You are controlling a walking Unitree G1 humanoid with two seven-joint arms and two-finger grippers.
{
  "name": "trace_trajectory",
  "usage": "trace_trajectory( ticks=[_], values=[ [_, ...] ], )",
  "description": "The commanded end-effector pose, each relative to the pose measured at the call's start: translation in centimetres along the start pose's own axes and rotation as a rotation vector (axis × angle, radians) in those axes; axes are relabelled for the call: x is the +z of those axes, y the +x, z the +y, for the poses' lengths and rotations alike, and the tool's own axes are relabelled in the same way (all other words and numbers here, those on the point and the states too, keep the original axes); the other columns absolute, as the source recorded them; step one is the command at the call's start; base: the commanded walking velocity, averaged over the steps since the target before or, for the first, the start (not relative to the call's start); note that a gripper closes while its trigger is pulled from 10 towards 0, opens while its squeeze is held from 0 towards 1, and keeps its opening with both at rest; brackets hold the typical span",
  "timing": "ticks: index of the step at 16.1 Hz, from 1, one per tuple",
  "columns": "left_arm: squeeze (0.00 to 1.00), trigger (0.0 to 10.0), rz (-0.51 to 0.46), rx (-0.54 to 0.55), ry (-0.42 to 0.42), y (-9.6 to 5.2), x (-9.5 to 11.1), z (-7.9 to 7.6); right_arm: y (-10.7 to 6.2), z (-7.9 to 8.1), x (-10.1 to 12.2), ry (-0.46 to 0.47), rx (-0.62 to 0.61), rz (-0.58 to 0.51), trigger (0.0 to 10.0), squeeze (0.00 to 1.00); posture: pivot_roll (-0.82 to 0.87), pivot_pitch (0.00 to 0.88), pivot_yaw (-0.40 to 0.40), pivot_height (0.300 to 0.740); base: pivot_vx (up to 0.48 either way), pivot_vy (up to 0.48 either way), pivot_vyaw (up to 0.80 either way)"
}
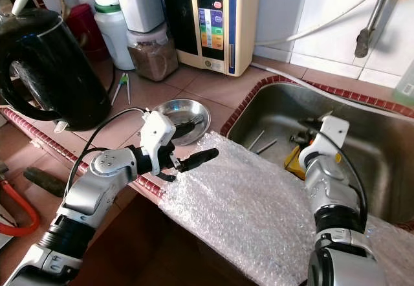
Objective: Kitchen organization
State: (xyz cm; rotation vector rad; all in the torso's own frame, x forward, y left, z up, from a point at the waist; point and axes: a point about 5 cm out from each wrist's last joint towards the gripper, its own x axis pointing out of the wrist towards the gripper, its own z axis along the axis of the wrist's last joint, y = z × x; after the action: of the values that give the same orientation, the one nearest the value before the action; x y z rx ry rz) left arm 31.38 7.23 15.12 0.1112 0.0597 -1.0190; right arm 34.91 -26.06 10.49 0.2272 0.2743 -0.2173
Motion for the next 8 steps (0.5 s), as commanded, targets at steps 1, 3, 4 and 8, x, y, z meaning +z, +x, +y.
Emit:
trace_trajectory(
  ticks=[1, 3, 4, 8],
  values=[
    [1.00, 10.0, 0.028, -0.007, 0.010, -0.4, -0.3, -0.1, 0.2, 0.3, 0.0, -0.014, 0.002, 0.011, 10.0, 1.00, -0.08, 0.033, 0.106, 0.740, 0.000, 0.000, 0.00],
    [1.00, 10.0, 0.039, -0.030, 0.008, -0.5, -0.5, -0.3, 0.2, 0.3, 0.2, -0.025, 0.011, 0.007, 10.0, 1.00, -0.08, 0.033, 0.102, 0.740, 0.000, 0.000, 0.00],
    [1.00, 10.0, 0.046, -0.041, 0.008, -0.6, -0.5, -0.4, 0.2, 0.5, 0.3, -0.044, 0.031, -0.002, 10.0, 1.00, -0.08, 0.035, 0.099, 0.740, 0.000, 0.000, 0.00],
    [1.00, 10.0, 0.001, 0.051, 0.016, -0.5, 0.4, 0.7, -0.8, 3.3, -0.2, -0.148, 0.207, -0.074, 10.0, 1.00, -0.09, 0.037, 0.090, 0.740, 0.000, 0.000, 0.00]
  ],
)
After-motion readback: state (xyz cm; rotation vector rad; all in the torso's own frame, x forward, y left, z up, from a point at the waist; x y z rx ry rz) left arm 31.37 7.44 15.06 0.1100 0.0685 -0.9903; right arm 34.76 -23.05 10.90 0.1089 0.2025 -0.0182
